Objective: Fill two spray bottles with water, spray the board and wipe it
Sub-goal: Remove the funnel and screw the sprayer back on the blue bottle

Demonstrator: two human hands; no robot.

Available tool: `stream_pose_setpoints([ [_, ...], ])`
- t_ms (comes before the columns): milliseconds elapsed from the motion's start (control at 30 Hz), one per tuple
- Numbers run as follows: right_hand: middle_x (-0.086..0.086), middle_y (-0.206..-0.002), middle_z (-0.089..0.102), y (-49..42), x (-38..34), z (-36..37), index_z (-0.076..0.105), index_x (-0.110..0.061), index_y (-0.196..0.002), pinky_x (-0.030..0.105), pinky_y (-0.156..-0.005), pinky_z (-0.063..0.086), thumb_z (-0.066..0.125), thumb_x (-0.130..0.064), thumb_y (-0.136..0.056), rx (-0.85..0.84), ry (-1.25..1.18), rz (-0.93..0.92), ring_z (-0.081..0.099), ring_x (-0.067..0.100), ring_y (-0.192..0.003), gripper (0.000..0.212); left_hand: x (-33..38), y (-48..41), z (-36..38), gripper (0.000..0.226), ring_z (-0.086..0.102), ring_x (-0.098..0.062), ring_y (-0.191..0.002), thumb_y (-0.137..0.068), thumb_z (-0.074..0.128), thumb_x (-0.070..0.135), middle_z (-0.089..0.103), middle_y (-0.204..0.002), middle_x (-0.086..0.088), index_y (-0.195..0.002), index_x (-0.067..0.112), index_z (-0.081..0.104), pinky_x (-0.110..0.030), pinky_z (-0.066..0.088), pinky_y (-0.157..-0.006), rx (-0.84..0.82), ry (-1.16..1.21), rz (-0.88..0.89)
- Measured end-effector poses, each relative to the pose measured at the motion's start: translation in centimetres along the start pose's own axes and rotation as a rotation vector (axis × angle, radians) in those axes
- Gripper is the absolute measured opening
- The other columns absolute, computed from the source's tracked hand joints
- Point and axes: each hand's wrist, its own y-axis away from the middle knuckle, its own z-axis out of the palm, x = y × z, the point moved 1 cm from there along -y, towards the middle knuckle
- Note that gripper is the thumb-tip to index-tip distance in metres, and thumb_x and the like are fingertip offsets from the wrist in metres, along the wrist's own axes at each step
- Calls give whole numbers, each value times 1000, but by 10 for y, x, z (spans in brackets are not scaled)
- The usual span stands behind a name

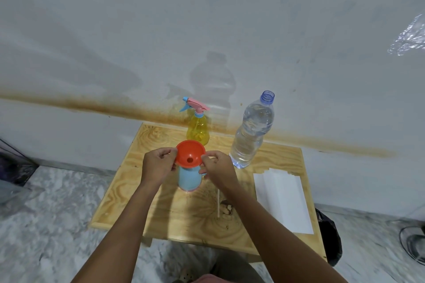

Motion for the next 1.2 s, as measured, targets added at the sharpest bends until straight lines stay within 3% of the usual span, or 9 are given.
stream_pose_setpoints([
  [133, 13, -74, 74, 5, -6, -3, 65, -5, -95, 44, -72, 62, 63, -11, -88, 15, -30, -4, 70, 15, -64, 10, -1, 9, -4, 11, 62, -19, -60, -93, 69, 18, 72, -78, -12, -84, 16, 75, -41, 60, -72, -28, 15, 11],
  [267, 12, -72, 71, 7, -22, -17, 63, -5, -89, 35, -69, 61, 64, -4, -87, 43, -91, -73, 69, 15, -60, 2, 7, 11, -5, 9, 62, -10, -58, -93, 68, 20, 72, -82, -8, -90, 18, 76, -26, 54, -62, -61, 52, 75],
  [400, 23, -87, 71, 12, -30, -36, 62, -7, -90, 32, -65, 61, 64, -7, -90, 62, -123, -117, 69, 19, -63, 3, 6, 8, -6, 17, 64, -16, -81, -100, 57, 23, 70, -96, -3, -102, 25, 73, -25, 52, -69, -69, 105, 126],
  [500, 19, -80, 70, 17, -17, -55, 63, -8, -89, 38, -66, 60, 66, -7, -89, 111, -104, -198, 70, 23, -63, 3, -6, 2, 1, 21, 61, -18, -105, -97, 61, 27, 64, -116, 4, -118, 30, 66, -27, 50, -79, -110, -23, 109],
  [700, -3, -79, 65, 28, 46, -91, 62, -14, -84, 30, -60, 54, 73, -13, -83, 346, 413, -454, 63, 12, -67, 11, -31, -5, 25, 67, 50, -14, -117, -83, 79, 35, 49, -132, 11, -143, 29, 49, -32, 46, -90, -276, -311, 106],
  [867, -6, -80, 65, 28, 101, -106, 65, -17, -80, 35, -51, 53, 78, -27, -81, 371, 702, -442, 64, 15, -62, 16, -36, -3, 37, 37, 59, -18, -111, -89, 73, 18, 65, -127, 1, -125, 17, 66, -25, 42, -84, -162, -309, 171],
  [967, -7, -77, 64, 23, 116, -105, 66, -19, -81, 29, -45, 50, 79, -31, -80, 335, 844, -485, 61, 13, -57, 17, -36, -2, 38, 35, 60, -16, -110, -89, 73, 17, 67, -122, 2, -123, 15, 68, -23, 43, -86, -141, -298, 169],
  [1100, -5, -75, 66, 15, 118, -102, 68, -19, -82, 14, -47, 23, 79, -26, -78, 309, 950, -555, 62, 14, -56, 14, -38, -1, 36, 37, 58, -12, -110, -89, 74, 18, 67, -120, 3, -125, 15, 68, -24, 43, -91, -133, -308, 139],
  [1200, -6, -78, 67, 5, 125, -98, 63, -22, -75, 18, -47, 30, 81, -24, -75, 258, 978, -513, 61, 13, -59, 18, -36, 0, 37, 36, 59, -11, -109, -88, 74, 18, 67, -117, 5, -124, 15, 68, -22, 44, -88, -128, -305, 137],
])
